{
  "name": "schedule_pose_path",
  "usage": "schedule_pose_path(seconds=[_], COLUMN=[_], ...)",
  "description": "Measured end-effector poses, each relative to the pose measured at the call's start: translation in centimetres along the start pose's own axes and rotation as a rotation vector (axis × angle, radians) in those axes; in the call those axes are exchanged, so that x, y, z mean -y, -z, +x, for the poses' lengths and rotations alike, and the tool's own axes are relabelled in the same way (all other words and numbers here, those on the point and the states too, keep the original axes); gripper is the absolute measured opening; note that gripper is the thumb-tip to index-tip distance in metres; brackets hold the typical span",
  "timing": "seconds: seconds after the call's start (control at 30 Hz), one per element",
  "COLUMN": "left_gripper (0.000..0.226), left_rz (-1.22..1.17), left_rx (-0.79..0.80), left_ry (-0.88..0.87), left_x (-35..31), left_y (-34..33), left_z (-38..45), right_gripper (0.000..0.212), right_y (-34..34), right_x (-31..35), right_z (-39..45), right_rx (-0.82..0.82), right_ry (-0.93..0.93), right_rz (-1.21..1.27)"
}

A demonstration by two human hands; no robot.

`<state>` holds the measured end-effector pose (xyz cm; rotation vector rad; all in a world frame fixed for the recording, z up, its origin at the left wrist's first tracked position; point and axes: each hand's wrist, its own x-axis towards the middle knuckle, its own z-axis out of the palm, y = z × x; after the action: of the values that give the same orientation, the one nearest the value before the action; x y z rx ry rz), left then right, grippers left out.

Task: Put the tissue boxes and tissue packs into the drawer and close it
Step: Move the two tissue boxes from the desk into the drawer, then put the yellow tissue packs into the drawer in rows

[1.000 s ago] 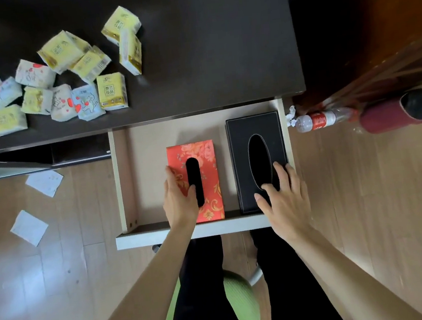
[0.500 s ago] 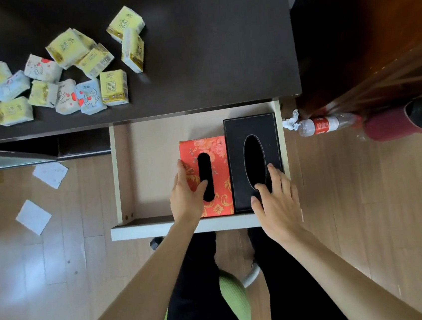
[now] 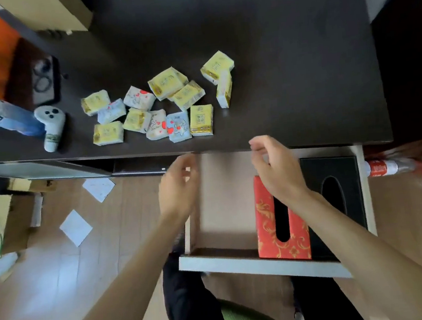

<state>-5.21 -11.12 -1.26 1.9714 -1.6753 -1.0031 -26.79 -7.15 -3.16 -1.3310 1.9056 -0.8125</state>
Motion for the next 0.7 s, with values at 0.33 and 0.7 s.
schedule_pose_path(seconds=[0.33,0.7], left_gripper=[0.039,0.038], left_rz=[0.314,0.821], left_rx=[0.129,0.184], left_ry=[-0.513,-0.613], left_x=[-3.4,-6.1], left_y=[3.3,1.5], left_z=[18.6,22.0], right_gripper=[0.047,0.069], right_y=[-4.8,-2.1], right_x=[7.7,4.4], right_z=[14.3,14.2], right_rx=[-0.326,-0.174], right_ry=[-0.096,-0.339], right_rz=[-0.168,-0.023])
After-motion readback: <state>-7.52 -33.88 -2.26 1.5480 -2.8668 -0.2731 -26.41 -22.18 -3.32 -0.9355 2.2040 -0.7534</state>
